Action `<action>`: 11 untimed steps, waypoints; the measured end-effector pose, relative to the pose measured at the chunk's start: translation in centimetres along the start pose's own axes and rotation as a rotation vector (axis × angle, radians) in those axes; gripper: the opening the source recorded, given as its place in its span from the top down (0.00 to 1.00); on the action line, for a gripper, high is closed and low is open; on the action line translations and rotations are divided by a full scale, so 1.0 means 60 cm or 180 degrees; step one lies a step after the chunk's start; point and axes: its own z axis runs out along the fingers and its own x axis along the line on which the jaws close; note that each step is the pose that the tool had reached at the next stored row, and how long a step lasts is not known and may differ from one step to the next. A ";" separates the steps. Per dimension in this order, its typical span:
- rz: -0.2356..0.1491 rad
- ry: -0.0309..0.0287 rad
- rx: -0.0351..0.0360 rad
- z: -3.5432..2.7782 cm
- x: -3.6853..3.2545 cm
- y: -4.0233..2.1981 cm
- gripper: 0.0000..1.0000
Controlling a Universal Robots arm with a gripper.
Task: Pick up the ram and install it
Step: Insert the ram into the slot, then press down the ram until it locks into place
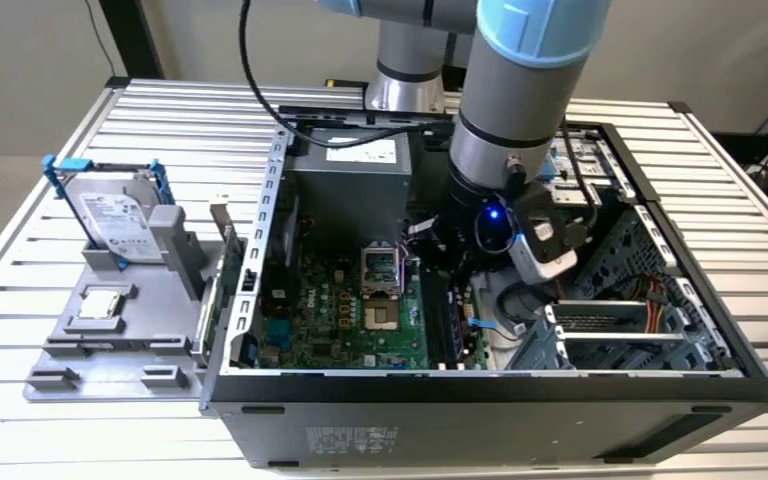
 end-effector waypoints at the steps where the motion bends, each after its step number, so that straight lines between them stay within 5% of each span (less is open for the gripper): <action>1: 0.0000 0.0001 0.0000 -0.007 0.000 0.000 0.00; 4: 0.0000 0.0001 -0.0001 -0.016 0.000 0.000 0.00; 5: 0.0000 0.0001 -0.0001 -0.016 0.000 0.000 1.00; 11: 0.0000 0.0001 0.0000 -0.018 0.000 0.000 1.00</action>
